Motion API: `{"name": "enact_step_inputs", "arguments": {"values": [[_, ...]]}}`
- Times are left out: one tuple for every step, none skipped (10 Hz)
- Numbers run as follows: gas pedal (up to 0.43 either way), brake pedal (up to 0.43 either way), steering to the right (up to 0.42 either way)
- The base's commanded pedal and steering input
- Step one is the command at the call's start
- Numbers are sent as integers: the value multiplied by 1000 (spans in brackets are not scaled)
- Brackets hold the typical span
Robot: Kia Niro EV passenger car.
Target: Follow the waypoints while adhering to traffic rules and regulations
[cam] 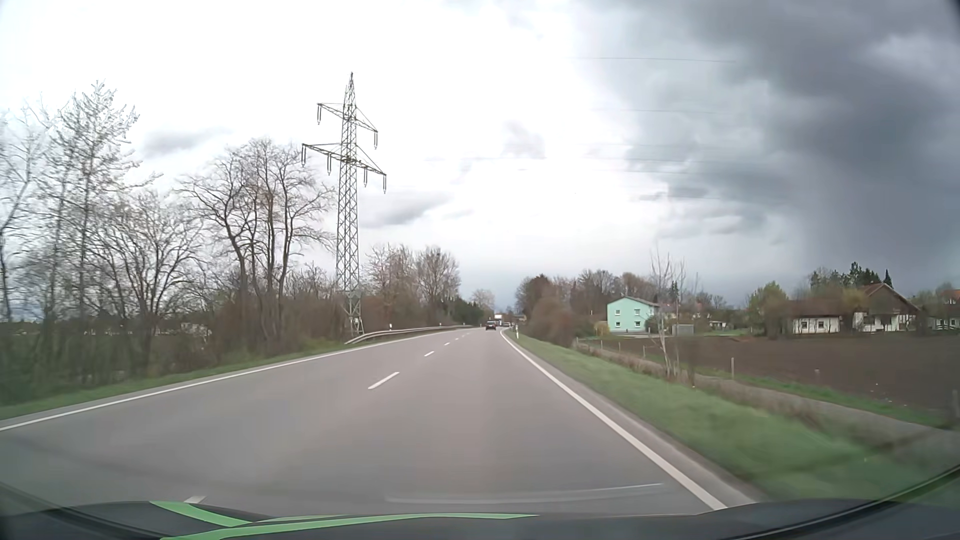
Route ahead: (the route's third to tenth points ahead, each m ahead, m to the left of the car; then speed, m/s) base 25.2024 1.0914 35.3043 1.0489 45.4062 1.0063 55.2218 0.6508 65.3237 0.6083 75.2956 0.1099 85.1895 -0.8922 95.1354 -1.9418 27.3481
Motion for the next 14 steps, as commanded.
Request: {"name": "enact_step_inputs", "arguments": {"values": [[248, 0, 3], [248, 0, 4], [248, 0, 3], [248, 0, 4], [248, 0, 4], [248, 0, 3], [248, 0, 3], [240, 0, 3], [240, 0, 3], [228, 0, 3], [228, 0, 3], [220, 0, 3], [220, 0, 3], [220, 0, 3]]}}
